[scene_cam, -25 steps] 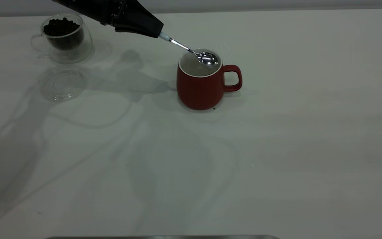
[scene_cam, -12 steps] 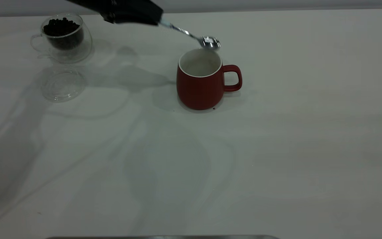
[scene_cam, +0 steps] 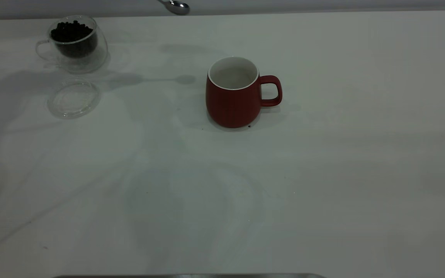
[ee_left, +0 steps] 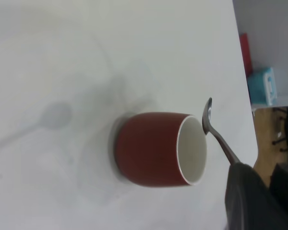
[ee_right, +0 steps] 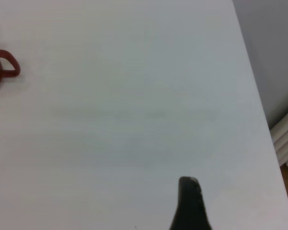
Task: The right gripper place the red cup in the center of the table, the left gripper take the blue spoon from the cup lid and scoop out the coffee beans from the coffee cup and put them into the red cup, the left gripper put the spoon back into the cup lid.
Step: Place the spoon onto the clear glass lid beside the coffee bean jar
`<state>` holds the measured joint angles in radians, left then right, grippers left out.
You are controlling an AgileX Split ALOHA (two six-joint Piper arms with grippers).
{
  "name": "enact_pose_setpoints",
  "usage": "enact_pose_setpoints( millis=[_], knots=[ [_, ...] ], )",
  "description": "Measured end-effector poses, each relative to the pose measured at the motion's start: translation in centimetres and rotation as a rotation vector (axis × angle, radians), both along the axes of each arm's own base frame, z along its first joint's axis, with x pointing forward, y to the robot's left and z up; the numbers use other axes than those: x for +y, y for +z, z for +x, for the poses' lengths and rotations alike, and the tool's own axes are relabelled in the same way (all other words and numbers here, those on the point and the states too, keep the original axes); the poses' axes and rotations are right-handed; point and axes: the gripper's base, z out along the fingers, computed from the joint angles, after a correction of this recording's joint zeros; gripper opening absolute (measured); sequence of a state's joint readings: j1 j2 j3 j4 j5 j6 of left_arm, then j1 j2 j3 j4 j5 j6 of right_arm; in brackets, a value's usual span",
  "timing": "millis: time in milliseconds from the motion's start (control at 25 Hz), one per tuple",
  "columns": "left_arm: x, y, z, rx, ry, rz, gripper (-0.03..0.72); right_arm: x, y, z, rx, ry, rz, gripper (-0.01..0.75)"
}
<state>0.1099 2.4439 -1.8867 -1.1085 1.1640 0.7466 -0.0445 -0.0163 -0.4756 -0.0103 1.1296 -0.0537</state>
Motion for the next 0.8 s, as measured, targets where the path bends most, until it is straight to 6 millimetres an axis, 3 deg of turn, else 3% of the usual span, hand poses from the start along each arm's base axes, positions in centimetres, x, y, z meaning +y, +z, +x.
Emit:
enact_pose_setpoints(
  millis=[200, 320, 480, 600, 800],
  knots=[
    [3.0, -2.0, -2.6, 0.101, 0.067, -0.034, 0.118, 0.0, 0.0, 0.0, 0.000, 0.000, 0.000, 0.590],
    [6.1, -4.0, -5.1, 0.147, 0.143, -0.094, 0.118, 0.0, 0.0, 0.0, 0.000, 0.000, 0.000, 0.590],
    [9.6, -5.2, -7.7, 0.141, 0.240, -0.145, 0.118, 0.0, 0.0, 0.0, 0.000, 0.000, 0.000, 0.590],
    [11.1, -6.3, -9.4, 0.156, 0.278, -0.146, 0.118, 0.0, 0.0, 0.0, 0.000, 0.000, 0.000, 0.590],
    [13.1, -7.6, -10.5, 0.140, 0.367, -0.072, 0.118, 0.0, 0.0, 0.0, 0.000, 0.000, 0.000, 0.590]
  ],
)
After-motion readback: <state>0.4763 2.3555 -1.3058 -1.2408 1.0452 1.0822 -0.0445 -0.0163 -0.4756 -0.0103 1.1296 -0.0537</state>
